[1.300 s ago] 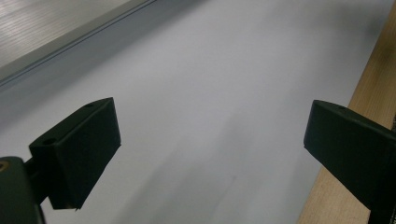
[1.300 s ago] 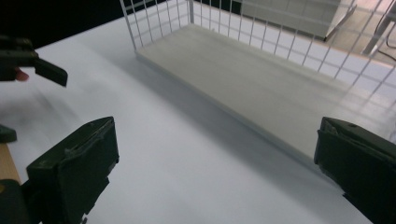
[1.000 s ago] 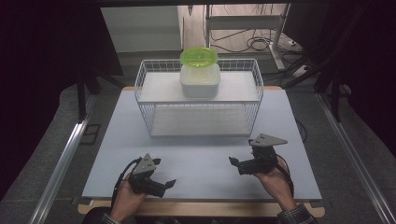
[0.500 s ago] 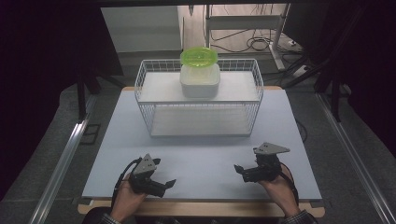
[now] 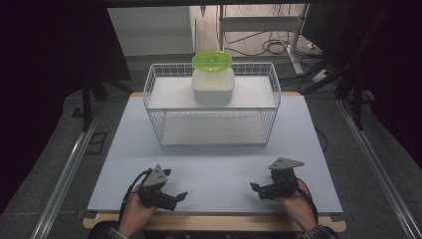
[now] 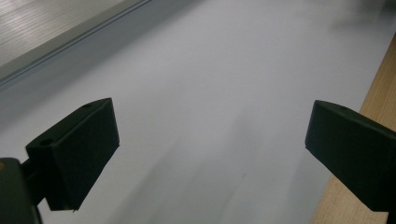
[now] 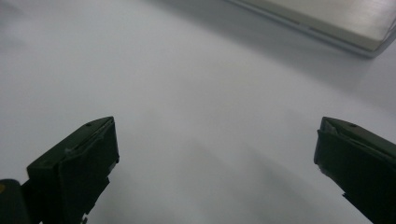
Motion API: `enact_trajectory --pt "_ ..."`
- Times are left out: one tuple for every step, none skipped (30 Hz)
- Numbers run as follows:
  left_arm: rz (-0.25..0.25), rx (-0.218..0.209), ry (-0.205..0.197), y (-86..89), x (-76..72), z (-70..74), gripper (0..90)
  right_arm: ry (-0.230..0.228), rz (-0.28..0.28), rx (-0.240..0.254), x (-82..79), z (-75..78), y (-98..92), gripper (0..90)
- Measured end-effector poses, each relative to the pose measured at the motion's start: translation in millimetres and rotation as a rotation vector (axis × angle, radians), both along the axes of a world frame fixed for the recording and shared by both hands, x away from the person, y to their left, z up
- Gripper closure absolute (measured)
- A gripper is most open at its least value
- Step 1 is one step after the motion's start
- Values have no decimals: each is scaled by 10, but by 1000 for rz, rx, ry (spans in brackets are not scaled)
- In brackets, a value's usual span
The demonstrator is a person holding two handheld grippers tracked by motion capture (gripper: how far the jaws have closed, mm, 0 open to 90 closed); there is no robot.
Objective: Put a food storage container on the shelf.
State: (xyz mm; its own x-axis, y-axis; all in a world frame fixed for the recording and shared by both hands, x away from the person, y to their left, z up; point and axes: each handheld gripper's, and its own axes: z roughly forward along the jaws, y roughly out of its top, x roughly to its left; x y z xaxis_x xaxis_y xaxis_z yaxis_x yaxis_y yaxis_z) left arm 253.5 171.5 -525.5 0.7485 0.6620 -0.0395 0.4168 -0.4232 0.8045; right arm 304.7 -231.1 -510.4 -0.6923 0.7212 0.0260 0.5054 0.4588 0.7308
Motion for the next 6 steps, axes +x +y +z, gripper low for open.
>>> enact_trajectory --pt "0 1 0 -1 0 -1 25 6 1 -10 0 -15 12 2" --pt "0 1 0 -2 2 -3 25 7 1 -22 -2 -22 19 2" --pt "0 1 0 -3 3 -2 25 8 0 -27 -4 -30 29 2" --pt "1 1 -1 -4 4 -1 24 9 1 -32 -5 -34 34 2" --pt "1 -1 -2 -5 5 0 24 8 1 -35 -3 -37 35 2" --pt "1 -1 -2 -5 5 0 24 7 0 -38 -2 -39 35 2"
